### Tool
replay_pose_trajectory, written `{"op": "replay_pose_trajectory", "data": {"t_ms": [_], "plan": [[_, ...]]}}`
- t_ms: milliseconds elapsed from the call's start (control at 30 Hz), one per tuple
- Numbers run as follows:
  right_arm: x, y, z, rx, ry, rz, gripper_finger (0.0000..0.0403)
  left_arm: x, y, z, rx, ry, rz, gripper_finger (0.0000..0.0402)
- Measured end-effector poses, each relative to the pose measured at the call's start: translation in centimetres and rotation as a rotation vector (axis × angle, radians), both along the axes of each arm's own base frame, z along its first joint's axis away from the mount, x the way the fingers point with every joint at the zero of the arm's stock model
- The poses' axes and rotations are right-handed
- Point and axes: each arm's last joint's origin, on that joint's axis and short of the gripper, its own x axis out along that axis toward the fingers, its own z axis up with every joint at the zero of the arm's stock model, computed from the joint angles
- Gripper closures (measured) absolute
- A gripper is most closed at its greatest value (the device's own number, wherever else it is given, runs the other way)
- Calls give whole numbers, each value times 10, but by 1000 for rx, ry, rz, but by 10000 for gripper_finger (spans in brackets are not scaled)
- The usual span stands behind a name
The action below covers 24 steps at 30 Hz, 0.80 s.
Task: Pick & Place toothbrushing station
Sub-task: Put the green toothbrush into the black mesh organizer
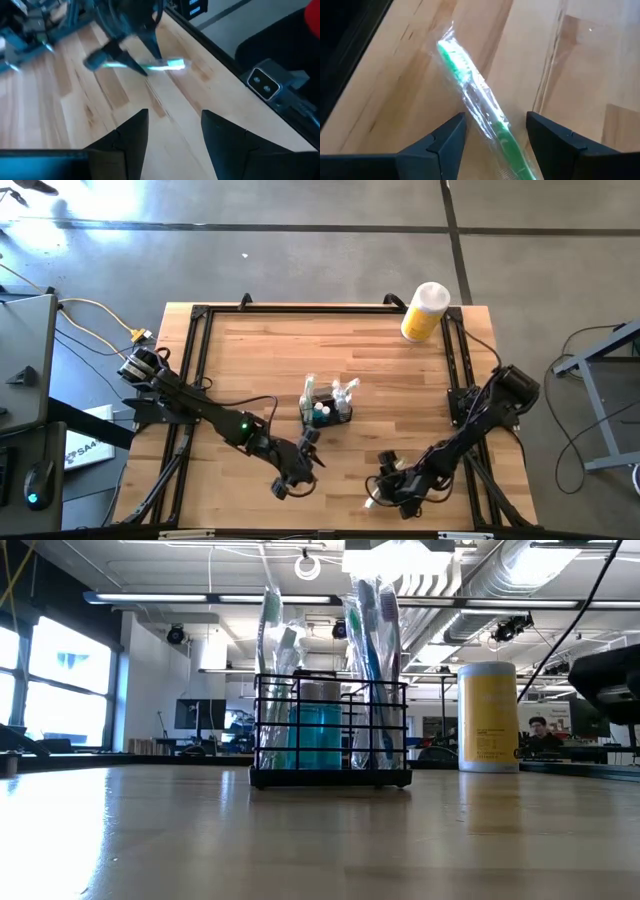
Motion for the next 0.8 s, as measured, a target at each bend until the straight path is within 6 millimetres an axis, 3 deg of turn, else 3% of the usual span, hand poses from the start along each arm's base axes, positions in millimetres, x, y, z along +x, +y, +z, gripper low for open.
{"op": "replay_pose_trajectory", "data": {"t_ms": [300,433,600,800], "plan": [[2,0,-17,-1,38,-82,212,2,-1,3,-1,-35,-10,225],[4,2,-18,16,23,-83,262,1,-1,3,-6,-31,-14,225],[7,3,-16,50,3,-78,374,1,-1,2,-20,-9,-8,225],[8,5,-3,77,-51,-73,396,-2,-1,-2,-59,56,-10,225]]}}
